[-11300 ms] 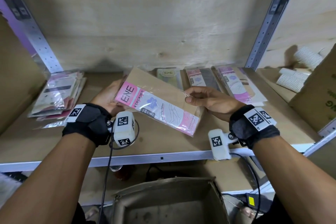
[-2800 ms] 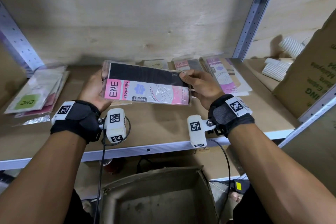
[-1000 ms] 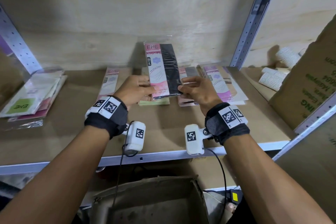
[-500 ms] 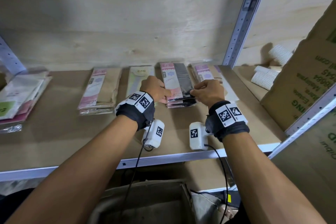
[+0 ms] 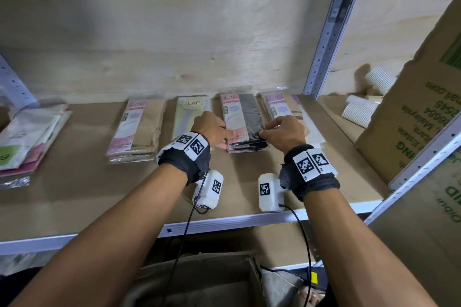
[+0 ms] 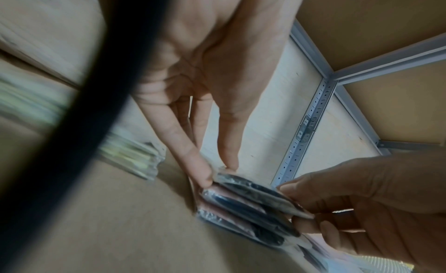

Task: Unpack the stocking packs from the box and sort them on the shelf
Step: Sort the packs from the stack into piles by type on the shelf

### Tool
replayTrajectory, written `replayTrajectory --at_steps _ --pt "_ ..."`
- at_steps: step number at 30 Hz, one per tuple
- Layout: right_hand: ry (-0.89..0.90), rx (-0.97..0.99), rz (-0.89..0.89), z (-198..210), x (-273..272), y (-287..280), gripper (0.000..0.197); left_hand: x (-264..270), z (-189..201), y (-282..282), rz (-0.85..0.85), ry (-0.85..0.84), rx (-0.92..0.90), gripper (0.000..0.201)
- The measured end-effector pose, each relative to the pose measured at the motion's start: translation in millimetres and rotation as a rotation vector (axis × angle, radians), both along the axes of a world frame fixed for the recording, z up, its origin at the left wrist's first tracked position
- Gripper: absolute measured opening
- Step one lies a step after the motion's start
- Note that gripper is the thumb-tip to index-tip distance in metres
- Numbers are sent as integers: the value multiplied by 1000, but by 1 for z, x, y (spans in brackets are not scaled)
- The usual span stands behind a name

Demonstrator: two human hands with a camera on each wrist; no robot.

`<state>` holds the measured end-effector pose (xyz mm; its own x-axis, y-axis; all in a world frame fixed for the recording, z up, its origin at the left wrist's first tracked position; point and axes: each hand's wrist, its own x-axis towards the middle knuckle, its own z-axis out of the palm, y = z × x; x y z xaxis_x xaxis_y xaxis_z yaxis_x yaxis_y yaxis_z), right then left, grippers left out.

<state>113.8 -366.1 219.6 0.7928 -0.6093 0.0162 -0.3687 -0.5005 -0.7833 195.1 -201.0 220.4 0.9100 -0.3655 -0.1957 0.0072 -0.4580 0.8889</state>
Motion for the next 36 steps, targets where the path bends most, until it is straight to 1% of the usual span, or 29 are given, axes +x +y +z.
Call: replayTrajectory --at_steps 4,7,8,10,12,14,16,17,20,22,24,26,28,29,32,34,36 --pt "-1 -14 6 2 -2 1 10 -2 1 1 -14 -6 6 54" --pt "-10 -85 1 5 -2 4 16 -2 6 11 -9 -56 24 52" --pt "-24 -119 4 7 -2 6 20 0 8 18 0 -96 30 45" --pt "-79 -167 10 11 0 12 24 5 15 38 14 -180 31 21" --pt "-146 -178 31 14 2 20 20 13 19 64 70 -217 -35 21" --pt "-200 -186 76 19 5 33 13 18 22 95 144 -209 -147 21" --pt "-225 -168 144 23 8 54 6 19 20 129 215 -225 -193 18" --pt "-218 -129 195 24 10 67 3 18 18 147 258 -240 -210 15" --pt "-180 54 416 26 22 115 9 18 13 201 383 -296 -241 3" --pt "-139 127 549 25 35 154 7 20 14 238 439 -316 -206 12" --pt "-86 166 642 25 52 197 4 20 20 276 483 -319 -189 15" --pt "-38 204 715 26 74 242 8 21 24 311 553 -285 -183 19" --pt "14 212 756 28 95 284 11 21 24 342 659 -216 -183 23" --pt "49 215 769 29 106 304 12 21 24 357 712 -206 -171 22" --pt "144 253 774 27 136 357 12 20 26 395 818 -258 -81 22" --pt "190 251 748 22 154 385 27 15 25 410 859 -273 -38 24" --pt "243 195 758 17 166 409 41 12 24 418 874 -279 -19 26"
